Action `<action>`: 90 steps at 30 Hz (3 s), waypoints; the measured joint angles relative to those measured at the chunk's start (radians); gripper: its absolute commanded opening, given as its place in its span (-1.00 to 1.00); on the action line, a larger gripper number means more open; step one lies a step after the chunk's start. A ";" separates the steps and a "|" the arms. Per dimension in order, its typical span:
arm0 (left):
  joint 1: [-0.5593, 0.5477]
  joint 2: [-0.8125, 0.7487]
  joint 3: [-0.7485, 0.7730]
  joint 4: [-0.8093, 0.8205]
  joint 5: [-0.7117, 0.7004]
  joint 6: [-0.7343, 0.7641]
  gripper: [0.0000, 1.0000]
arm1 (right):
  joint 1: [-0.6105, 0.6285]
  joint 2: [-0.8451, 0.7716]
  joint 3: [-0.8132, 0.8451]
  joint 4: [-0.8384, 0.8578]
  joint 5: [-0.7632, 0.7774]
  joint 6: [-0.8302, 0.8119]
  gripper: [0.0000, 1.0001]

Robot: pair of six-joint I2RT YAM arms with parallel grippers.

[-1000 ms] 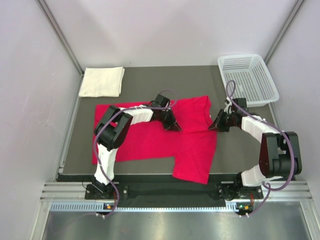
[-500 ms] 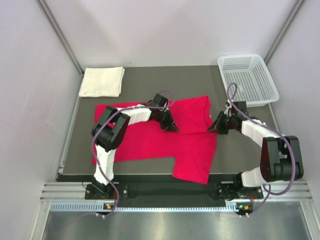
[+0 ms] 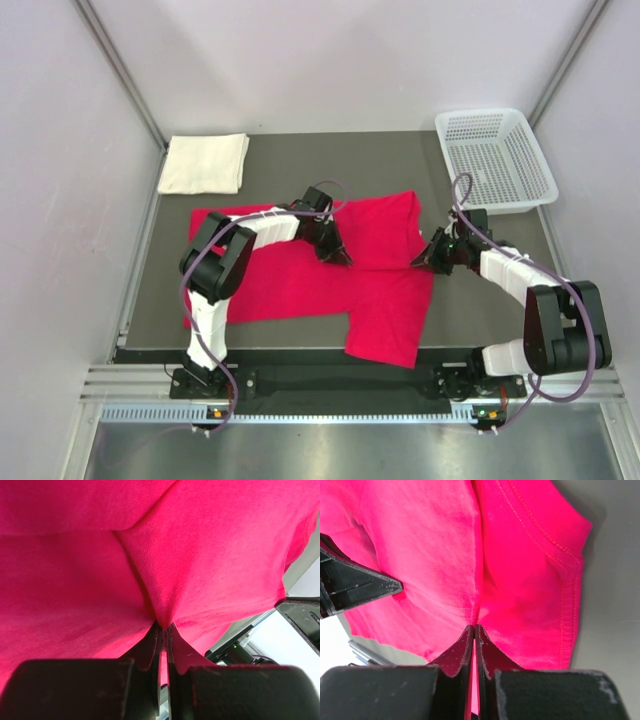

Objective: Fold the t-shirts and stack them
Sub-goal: Fold the tshirt

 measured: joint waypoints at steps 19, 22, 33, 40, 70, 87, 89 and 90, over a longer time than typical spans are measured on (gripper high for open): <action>0.023 -0.050 0.020 -0.109 0.005 0.126 -0.05 | 0.016 0.018 0.150 -0.115 0.157 -0.154 0.16; 0.026 -0.072 0.054 -0.167 0.003 0.178 -0.05 | 0.016 0.095 0.296 -0.119 0.182 -0.221 0.30; 0.306 -0.340 0.023 -0.282 -0.027 0.342 0.05 | 0.016 0.562 0.766 -0.104 0.199 -0.338 0.50; 0.713 -0.414 -0.002 -0.280 -0.099 0.422 0.15 | 0.016 0.707 0.898 -0.135 0.201 -0.399 0.41; 0.971 -0.140 0.080 -0.258 -0.089 0.390 0.30 | 0.006 0.836 1.103 -0.232 0.368 -0.537 -1.00; 0.967 -0.004 0.138 -0.241 -0.088 0.469 0.02 | 0.003 0.958 1.271 -0.244 0.393 -0.531 -0.97; 0.965 0.018 0.161 -0.235 -0.083 0.475 -0.19 | 0.002 0.958 1.271 -0.244 0.393 -0.527 -0.98; 0.965 0.031 0.175 -0.227 -0.080 0.475 -0.28 | 0.002 0.958 1.271 -0.244 0.393 -0.525 -0.97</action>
